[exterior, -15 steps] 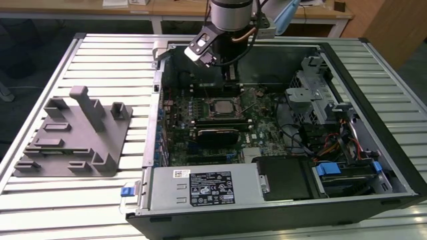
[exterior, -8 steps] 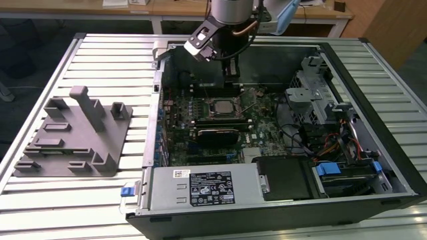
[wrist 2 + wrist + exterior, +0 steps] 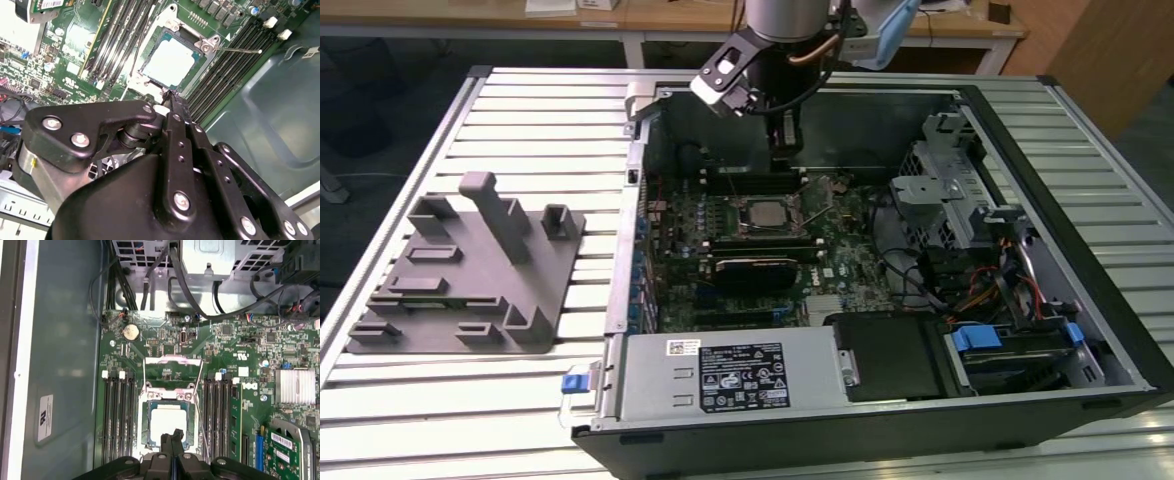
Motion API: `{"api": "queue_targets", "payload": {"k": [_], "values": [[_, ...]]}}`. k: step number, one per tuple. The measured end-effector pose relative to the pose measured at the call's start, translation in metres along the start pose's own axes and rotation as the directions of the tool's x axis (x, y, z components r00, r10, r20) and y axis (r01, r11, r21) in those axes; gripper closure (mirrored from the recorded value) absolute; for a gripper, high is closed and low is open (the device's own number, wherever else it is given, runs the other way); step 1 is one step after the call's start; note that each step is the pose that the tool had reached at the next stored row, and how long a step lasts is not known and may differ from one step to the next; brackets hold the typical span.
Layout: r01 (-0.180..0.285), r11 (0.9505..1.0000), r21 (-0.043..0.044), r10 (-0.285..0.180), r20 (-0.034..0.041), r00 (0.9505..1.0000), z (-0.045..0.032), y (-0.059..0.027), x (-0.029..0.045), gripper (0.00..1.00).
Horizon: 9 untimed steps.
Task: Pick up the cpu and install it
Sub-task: 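Close the cpu cover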
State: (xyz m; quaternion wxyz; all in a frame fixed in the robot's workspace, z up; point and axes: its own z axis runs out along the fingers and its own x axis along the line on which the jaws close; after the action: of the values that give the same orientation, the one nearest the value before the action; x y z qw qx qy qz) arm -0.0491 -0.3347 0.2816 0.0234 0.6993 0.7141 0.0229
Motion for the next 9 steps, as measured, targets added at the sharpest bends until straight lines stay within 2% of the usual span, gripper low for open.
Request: {"api": "queue_targets", "payload": {"k": [4, 9], "values": [[-0.002, 1.0000, 0.0000, 0.002, 0.0001, 1.0000, 0.0005, 0.0080, -0.0001, 0.89], [-0.003, 1.0000, -0.0001, 0.003, 0.0002, 1.0000, 0.0015, 0.0221, -0.0001, 0.89]]}}
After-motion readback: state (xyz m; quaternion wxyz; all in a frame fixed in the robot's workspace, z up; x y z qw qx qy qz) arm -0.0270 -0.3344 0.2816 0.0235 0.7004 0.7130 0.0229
